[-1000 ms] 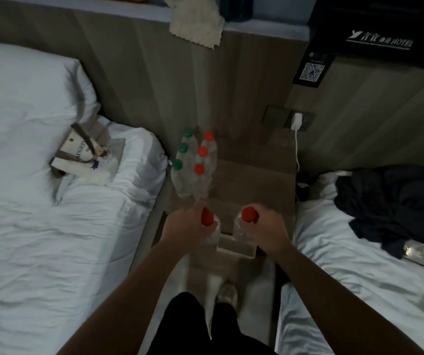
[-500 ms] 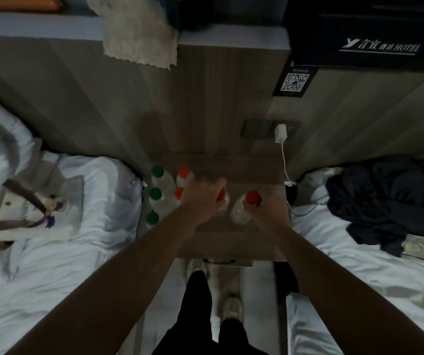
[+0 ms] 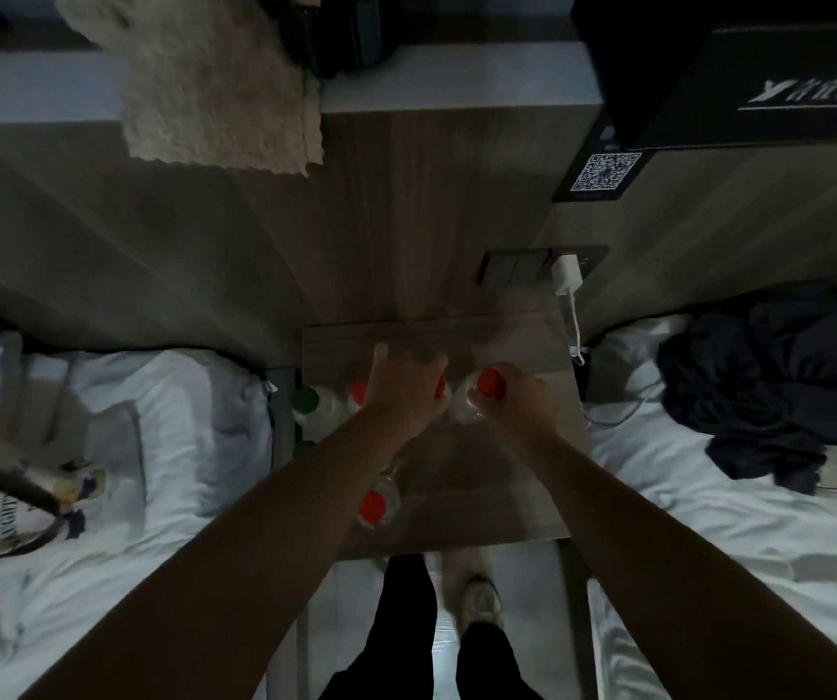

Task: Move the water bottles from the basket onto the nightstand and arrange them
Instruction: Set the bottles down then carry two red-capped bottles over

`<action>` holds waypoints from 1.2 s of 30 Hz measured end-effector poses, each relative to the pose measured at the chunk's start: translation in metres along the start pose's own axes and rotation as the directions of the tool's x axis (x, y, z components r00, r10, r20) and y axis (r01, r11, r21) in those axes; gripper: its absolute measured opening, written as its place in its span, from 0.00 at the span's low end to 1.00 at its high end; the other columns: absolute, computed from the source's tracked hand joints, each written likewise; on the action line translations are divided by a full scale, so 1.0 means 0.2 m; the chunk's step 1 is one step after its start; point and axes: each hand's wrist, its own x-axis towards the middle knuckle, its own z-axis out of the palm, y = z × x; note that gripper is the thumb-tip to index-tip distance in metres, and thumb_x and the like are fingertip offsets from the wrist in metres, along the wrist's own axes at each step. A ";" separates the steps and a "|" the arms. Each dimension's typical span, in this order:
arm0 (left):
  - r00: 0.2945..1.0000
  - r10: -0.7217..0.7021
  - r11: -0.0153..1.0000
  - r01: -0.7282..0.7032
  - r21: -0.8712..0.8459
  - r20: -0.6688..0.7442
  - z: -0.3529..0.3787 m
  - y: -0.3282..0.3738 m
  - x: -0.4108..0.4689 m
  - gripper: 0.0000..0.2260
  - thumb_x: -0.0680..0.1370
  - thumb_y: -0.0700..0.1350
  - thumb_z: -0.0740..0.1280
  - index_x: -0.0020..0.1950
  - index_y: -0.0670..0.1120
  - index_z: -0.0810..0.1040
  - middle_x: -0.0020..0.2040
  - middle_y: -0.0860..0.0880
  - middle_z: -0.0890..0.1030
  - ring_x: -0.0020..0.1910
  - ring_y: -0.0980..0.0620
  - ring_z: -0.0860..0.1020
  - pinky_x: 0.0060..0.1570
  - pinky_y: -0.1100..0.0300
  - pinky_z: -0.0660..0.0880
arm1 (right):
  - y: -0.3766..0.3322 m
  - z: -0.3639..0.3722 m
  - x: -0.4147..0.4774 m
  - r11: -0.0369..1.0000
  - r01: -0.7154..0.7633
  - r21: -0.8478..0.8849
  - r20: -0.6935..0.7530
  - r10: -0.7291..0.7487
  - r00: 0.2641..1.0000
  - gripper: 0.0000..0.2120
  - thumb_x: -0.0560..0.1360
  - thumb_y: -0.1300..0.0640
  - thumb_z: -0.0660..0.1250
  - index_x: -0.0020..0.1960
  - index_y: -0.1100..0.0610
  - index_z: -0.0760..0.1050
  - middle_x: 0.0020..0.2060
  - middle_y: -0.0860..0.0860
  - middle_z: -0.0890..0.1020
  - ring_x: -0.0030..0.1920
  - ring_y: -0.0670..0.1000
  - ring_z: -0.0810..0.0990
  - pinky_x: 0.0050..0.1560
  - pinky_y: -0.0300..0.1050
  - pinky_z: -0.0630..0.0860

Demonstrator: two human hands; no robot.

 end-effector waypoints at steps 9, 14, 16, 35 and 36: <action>0.999 -0.036 0.999 0.036 -0.025 -0.009 0.04 0.01 0.01 0.18 0.76 0.56 0.63 0.62 0.50 0.68 0.54 0.48 0.82 0.56 0.45 0.77 0.63 0.44 0.60 | 0.04 0.06 0.04 0.999 0.009 -0.044 0.031 -0.008 0.999 0.15 0.71 0.48 0.69 0.57 0.48 0.75 0.45 0.53 0.84 0.48 0.56 0.83 0.49 0.53 0.80; 0.992 -0.110 0.993 0.106 -0.058 -0.066 0.04 0.02 -0.11 0.24 0.75 0.59 0.64 0.67 0.50 0.67 0.63 0.48 0.76 0.63 0.45 0.73 0.65 0.45 0.60 | 0.06 0.00 -0.02 0.998 0.037 -0.058 0.109 -0.031 0.994 0.33 0.70 0.42 0.69 0.71 0.46 0.60 0.50 0.52 0.83 0.51 0.55 0.82 0.53 0.54 0.78; 0.975 -0.175 0.978 0.157 -0.136 -0.134 0.04 0.02 -0.21 0.27 0.74 0.60 0.64 0.69 0.50 0.65 0.66 0.48 0.74 0.65 0.45 0.70 0.69 0.43 0.58 | 0.10 0.00 -0.07 0.997 0.061 -0.049 0.133 -0.054 0.990 0.34 0.70 0.41 0.70 0.70 0.49 0.60 0.52 0.52 0.82 0.51 0.54 0.81 0.53 0.54 0.78; 0.558 -0.827 0.515 0.701 -0.494 -0.071 0.57 0.70 -1.70 0.25 0.74 0.57 0.65 0.68 0.52 0.66 0.64 0.49 0.71 0.65 0.46 0.69 0.69 0.47 0.62 | 0.41 0.08 -0.93 0.807 0.582 -0.101 0.683 -0.370 0.630 0.31 0.76 0.52 0.66 0.75 0.52 0.58 0.72 0.54 0.68 0.71 0.54 0.67 0.68 0.49 0.68; 0.538 -0.842 0.479 0.718 -0.505 -0.035 0.61 0.73 -1.77 0.25 0.75 0.58 0.64 0.69 0.52 0.65 0.65 0.49 0.71 0.65 0.46 0.69 0.69 0.47 0.62 | 0.42 0.11 -0.98 0.797 0.596 -0.100 0.690 -0.376 0.618 0.30 0.76 0.53 0.66 0.75 0.52 0.59 0.71 0.54 0.69 0.69 0.54 0.69 0.66 0.49 0.69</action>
